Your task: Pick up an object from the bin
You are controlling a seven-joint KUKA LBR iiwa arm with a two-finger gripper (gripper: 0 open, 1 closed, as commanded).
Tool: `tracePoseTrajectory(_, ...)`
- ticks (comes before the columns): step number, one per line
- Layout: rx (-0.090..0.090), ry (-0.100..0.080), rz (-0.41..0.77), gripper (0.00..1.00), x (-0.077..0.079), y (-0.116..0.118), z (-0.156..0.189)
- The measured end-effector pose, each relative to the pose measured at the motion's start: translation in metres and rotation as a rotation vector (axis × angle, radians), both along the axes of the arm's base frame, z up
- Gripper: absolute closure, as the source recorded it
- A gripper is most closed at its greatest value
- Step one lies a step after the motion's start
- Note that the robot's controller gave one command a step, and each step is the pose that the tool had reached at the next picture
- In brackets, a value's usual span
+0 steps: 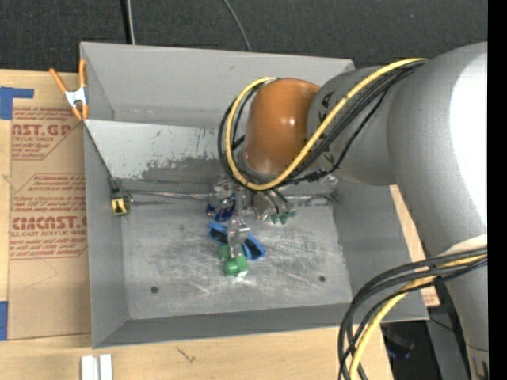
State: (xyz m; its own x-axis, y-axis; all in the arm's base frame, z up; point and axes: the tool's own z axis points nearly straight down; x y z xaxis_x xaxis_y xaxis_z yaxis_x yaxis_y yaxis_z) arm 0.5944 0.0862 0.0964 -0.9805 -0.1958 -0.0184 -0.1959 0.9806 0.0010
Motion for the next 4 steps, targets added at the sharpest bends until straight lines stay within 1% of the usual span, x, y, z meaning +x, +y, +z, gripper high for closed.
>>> tracePoseTrajectory(1, 0.004, 0.002, 0.023, 0.00, 0.000, -0.002, -0.004)
tracePoseTrajectory(2, 0.005, -0.004, 0.060, 0.00, -0.003, -0.009, -0.005)
tracePoseTrajectory(3, 0.006, -0.005, 0.060, 0.00, -0.003, -0.011, -0.005)
tracePoseTrajectory(4, 0.003, -0.025, 0.061, 1.00, 0.002, -0.013, -0.003)
